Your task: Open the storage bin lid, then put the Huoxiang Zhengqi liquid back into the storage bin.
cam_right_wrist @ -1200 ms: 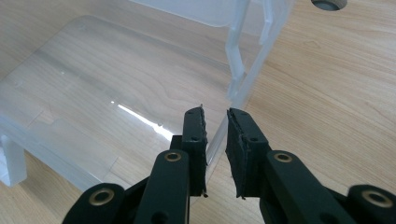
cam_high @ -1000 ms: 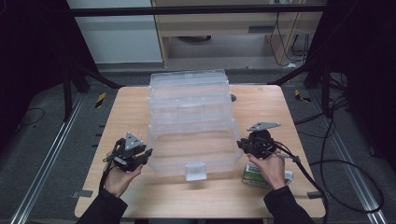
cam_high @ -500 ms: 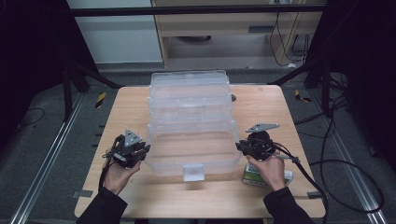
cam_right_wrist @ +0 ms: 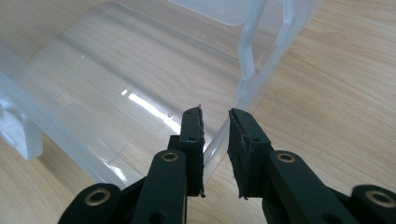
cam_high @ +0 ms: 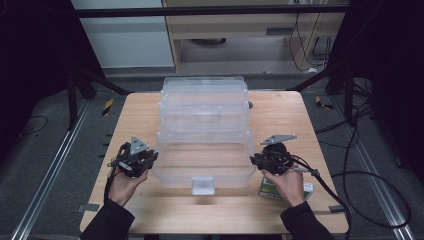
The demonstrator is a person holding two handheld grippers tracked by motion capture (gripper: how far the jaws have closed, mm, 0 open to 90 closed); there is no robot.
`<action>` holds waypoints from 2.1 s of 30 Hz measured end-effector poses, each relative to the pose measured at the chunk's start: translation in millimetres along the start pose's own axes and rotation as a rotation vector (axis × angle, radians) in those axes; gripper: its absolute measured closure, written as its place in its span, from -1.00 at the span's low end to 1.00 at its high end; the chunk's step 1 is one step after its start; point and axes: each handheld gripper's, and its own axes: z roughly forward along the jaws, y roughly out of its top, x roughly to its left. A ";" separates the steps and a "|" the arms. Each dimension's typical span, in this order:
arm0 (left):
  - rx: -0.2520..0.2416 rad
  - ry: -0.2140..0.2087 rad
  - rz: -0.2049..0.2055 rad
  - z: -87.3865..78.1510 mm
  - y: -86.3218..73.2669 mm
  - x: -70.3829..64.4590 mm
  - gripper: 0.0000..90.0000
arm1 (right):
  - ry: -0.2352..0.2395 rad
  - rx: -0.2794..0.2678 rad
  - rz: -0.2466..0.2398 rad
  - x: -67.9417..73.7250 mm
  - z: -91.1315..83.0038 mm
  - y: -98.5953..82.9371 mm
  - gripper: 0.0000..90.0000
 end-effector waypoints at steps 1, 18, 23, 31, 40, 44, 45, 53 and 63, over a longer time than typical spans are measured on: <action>-0.001 -0.001 -0.001 0.0 -0.1 0.3 0.72 | 0.001 0.000 0.000 0.0 -0.1 -0.1 0.68; -0.078 0.025 -0.051 -23.9 -0.4 14.8 0.40 | 0.025 -0.077 0.010 -11.5 -14.8 2.5 0.44; -0.088 0.046 -0.070 -27.0 -5.2 25.5 0.22 | 0.017 -0.118 -0.018 -18.4 -29.2 6.2 0.29; -0.067 0.084 -0.087 -22.6 -14.3 38.5 0.04 | -0.029 -0.115 -0.100 -36.0 -56.1 9.5 -0.03; -0.029 0.113 -0.103 -17.1 -21.3 46.6 -0.05 | 0.012 -0.045 -0.188 -46.5 -82.5 17.0 -0.22; -0.019 0.112 -0.106 -16.0 -21.9 47.8 -0.09 | 0.045 -0.006 -0.250 -42.4 -87.2 18.5 -0.25; -0.019 0.112 -0.106 -16.0 -21.9 47.8 -0.10 | 0.045 -0.006 -0.250 -42.4 -87.2 18.5 -0.25; 0.013 0.115 -0.112 -11.5 -26.2 50.6 -0.11 | 0.091 0.117 -0.361 -34.2 -90.1 13.8 -0.27; 0.029 0.123 -0.111 -8.6 -28.1 51.0 -0.12 | 0.123 0.221 -0.459 -27.6 -93.1 4.4 -0.28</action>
